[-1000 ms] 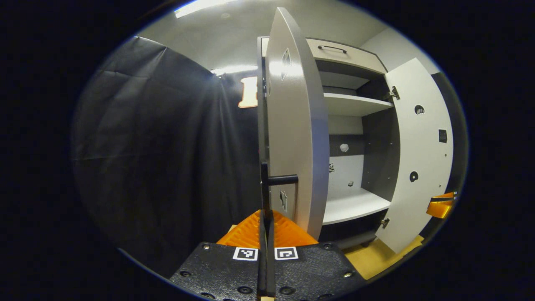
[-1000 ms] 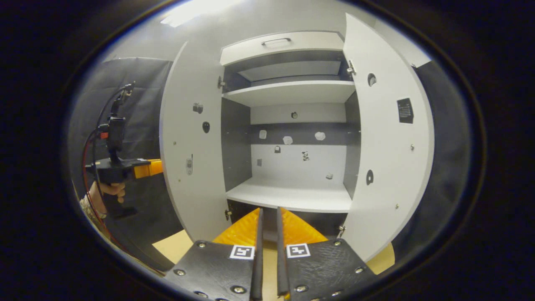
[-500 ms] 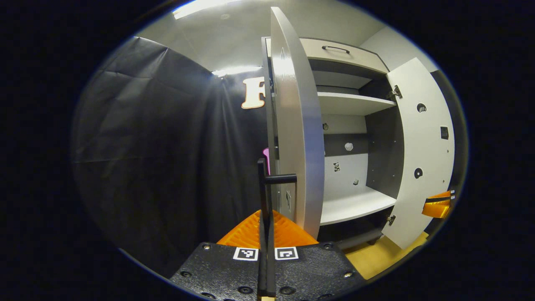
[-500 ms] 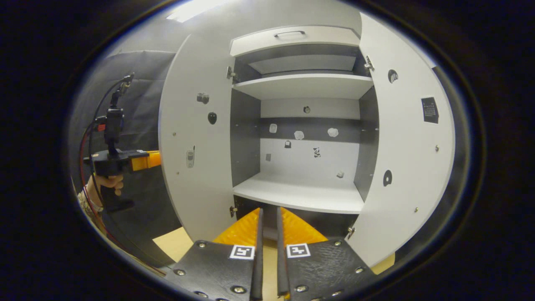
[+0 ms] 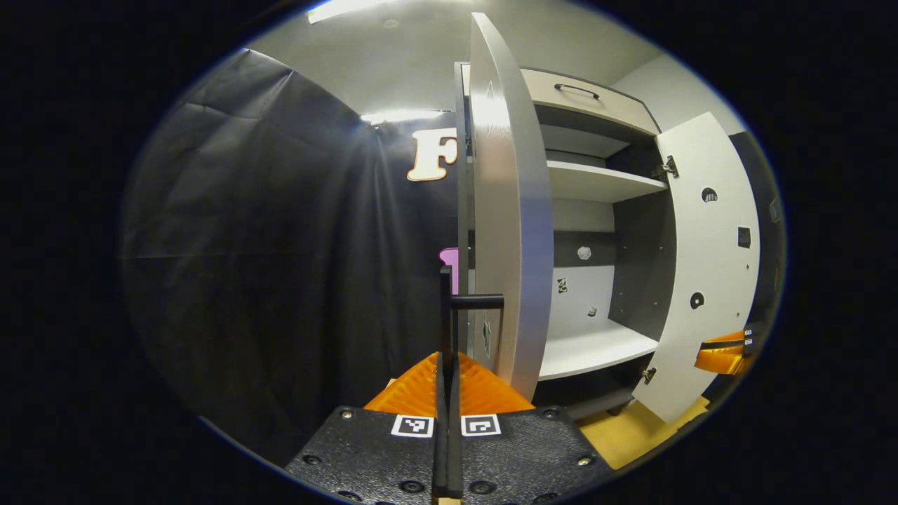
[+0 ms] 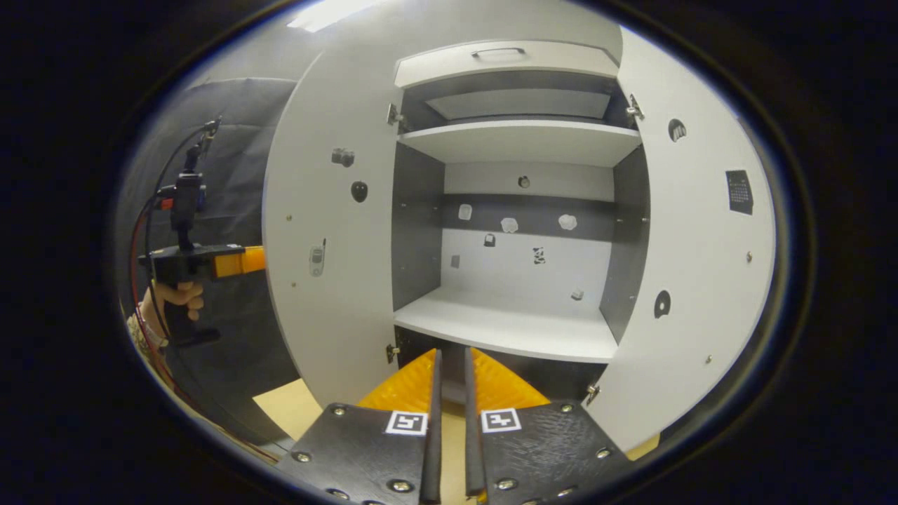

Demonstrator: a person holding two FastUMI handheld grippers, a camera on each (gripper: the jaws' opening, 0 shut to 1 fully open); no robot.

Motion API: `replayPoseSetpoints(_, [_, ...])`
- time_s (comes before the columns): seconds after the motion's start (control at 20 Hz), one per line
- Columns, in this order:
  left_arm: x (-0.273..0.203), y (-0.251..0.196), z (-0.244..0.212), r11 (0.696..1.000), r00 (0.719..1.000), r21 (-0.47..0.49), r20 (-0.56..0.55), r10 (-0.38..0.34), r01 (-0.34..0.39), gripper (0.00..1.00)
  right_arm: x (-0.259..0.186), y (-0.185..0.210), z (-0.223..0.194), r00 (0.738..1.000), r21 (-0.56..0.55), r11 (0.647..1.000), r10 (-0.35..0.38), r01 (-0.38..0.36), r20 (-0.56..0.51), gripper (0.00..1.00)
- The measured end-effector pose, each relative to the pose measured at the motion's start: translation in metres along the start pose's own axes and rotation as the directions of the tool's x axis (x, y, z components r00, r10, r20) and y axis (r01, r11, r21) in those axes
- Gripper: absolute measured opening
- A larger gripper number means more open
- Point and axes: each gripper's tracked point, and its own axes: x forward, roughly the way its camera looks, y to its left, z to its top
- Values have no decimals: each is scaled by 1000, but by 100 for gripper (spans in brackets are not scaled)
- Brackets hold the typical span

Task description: Open the right door of the double-door shoe cabinet with the right hand, and open the left door with the left hand.

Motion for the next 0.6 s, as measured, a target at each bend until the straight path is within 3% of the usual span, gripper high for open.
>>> replayPoseSetpoints(0.4, [-2,8,0,1000,1000,-8,22,-5,5,6,7,3,0,1000,4,1000,26,-26,1,13])
replayPoseSetpoints(0.5, [-1,16,-1,1000,1000,-11,22,1,-1,17,7,3,-2,1000,10,1000,29,-29,-1,13])
replayPoseSetpoints(0.6, [-2,21,-1,1000,1000,-18,26,4,-3,38,8,3,-4,1000,14,999,31,-30,-5,13])
